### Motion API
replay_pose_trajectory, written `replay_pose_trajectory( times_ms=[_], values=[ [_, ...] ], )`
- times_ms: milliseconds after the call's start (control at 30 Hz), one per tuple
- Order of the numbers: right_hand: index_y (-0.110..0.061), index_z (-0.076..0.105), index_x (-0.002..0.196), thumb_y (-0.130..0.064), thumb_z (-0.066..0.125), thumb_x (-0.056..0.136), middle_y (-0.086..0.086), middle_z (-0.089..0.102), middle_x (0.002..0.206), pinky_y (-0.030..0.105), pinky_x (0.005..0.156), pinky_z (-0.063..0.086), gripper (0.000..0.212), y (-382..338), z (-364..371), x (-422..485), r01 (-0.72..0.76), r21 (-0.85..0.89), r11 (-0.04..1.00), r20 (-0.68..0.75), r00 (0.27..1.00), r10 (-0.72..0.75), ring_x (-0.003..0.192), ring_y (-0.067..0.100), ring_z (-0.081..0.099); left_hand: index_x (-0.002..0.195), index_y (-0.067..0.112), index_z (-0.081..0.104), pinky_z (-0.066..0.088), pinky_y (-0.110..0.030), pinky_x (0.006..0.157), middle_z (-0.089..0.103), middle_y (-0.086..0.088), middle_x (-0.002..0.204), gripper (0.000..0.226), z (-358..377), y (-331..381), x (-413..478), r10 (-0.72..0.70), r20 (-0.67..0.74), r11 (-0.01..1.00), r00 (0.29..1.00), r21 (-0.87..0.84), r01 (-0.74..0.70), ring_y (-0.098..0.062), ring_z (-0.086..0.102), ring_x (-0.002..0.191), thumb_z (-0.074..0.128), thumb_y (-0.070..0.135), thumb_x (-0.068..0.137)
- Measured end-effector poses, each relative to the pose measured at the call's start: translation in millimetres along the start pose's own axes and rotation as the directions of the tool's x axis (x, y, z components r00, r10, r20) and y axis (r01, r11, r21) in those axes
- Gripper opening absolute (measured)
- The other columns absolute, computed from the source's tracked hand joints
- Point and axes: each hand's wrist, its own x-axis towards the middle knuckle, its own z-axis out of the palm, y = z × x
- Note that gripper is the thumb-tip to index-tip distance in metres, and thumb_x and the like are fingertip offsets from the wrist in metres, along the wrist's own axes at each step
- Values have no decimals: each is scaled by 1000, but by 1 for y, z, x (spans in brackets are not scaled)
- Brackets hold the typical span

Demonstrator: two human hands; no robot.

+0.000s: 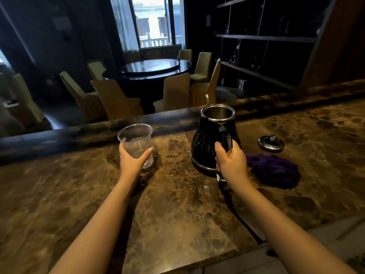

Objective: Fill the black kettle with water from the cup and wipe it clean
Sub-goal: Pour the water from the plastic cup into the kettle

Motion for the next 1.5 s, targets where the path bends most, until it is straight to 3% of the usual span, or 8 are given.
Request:
replay_pose_trajectory(
  times_ms=[300,533,767,900,1067,1167,1300,1500],
  values=[
    [-25,45,70,-20,48,92,0,47,54,22,41,38,23,-1,-7,4,14,-2,1000,14,1000,-14,39,4,44,135,25,29,37,-46,108,39,-11,145,84,13,1,13,77,-29,996,997,-49,-79,-29,41,130,79,29,67],
    [-27,46,70,-21,49,91,-1,48,56,30,48,38,23,1,-10,6,9,4,1000,34,999,-9,46,12,46,135,22,30,39,-29,94,43,-6,140,84,20,54,8,244,61,970,968,7,-245,-21,44,123,79,29,67],
    [-34,50,73,-34,52,86,-3,51,61,35,57,39,13,6,-11,9,9,20,1000,58,998,-10,55,16,49,131,21,36,41,-27,88,51,-5,133,79,29,116,5,377,174,906,910,136,-401,-14,47,110,80,31,66],
    [-42,52,72,-48,50,76,-6,51,59,33,58,37,7,10,-10,12,14,22,1000,49,999,-15,54,15,49,130,19,37,39,-27,87,53,-7,132,79,35,136,7,406,250,866,879,201,-458,-23,52,117,80,30,65],
    [-31,51,74,-30,52,87,-3,50,57,32,56,39,13,11,-11,13,35,29,999,51,998,-36,52,15,49,131,18,38,39,-26,85,54,-9,133,80,43,153,9,453,309,788,836,300,-537,-19,52,111,81,31,64],
    [-30,52,77,-22,53,89,-7,53,60,24,56,39,14,11,-10,13,42,47,998,51,998,-45,53,3,52,131,18,38,39,-26,84,56,-9,131,79,47,160,10,459,332,767,824,322,-556,-15,52,105,80,29,65],
    [-27,51,75,-21,53,89,-5,54,61,23,57,41,16,9,-11,12,39,38,999,62,997,-41,51,-2,52,132,20,38,40,-29,86,56,-9,132,81,53,167,14,474,343,725,811,370,-581,-25,54,117,80,32,64],
    [-27,51,76,-24,52,89,-5,54,64,30,62,43,13,9,-12,12,18,45,999,84,996,-21,60,9,53,134,20,36,43,-34,91,56,-9,133,87,61,176,17,497,380,664,780,413,-623,-25,54,119,82,31,61]
  ],
)
